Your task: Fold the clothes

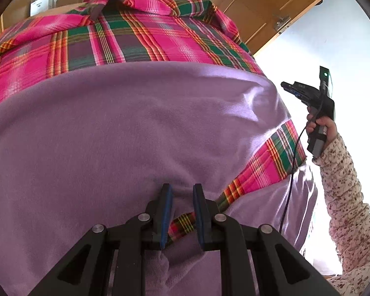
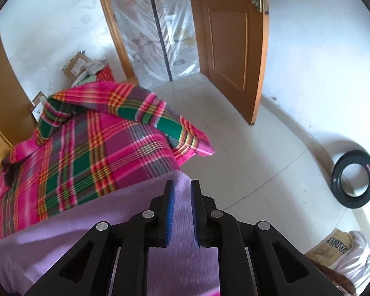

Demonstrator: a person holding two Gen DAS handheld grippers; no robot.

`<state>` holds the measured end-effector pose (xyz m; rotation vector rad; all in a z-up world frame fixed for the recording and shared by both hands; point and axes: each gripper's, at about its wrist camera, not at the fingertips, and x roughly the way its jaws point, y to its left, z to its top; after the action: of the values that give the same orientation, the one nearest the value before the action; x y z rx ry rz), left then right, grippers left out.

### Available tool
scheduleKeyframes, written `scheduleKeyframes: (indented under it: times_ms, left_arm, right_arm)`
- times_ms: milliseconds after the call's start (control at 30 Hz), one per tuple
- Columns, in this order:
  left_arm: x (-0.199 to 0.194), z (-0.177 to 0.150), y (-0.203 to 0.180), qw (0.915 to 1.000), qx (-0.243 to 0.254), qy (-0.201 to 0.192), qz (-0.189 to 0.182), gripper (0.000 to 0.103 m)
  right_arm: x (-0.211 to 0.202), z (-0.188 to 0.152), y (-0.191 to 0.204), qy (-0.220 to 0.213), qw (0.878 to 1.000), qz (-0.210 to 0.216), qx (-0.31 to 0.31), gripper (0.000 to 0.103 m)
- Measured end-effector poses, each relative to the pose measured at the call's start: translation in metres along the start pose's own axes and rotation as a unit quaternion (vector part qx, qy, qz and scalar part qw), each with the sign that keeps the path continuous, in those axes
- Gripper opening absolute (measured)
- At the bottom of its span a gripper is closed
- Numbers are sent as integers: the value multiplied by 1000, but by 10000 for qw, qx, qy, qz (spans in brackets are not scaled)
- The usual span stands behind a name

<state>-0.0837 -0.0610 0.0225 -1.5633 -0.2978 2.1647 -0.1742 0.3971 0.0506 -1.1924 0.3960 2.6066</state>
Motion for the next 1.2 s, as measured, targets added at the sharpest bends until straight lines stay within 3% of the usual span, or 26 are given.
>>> scheduleKeyframes:
  times_ms: [267, 533, 700, 933, 1133, 1200]
  left_arm:
    - [-56, -24, 17, 9977, -219, -623, 158, 17]
    - [-103, -77, 47, 9918, -631, -1011, 468, 17]
    - [-118, -119, 73, 9870, -1023, -1111, 548, 17]
    - [-135, -172, 97, 9804, -1387, -1263, 596, 17]
    - [-135, -209, 102, 9788, -1517, -1223, 623, 17]
    - [-134, -219, 103, 9785, -1566, -1193, 621, 17]
  right_arm:
    - [-93, -26, 25, -288, 9963, 705, -410, 17]
    - [-161, -108, 68, -255, 9794, 1417, -1413, 17]
    - [-168, -164, 84, 137, 9685, 1916, -1582, 17]
    - [-177, -239, 110, 402, 9526, 2218, -2044, 21]
    - [-186, -288, 131, 667, 9321, 2542, -2493, 23]
    - [-192, -304, 141, 747, 9197, 2704, -2746, 23]
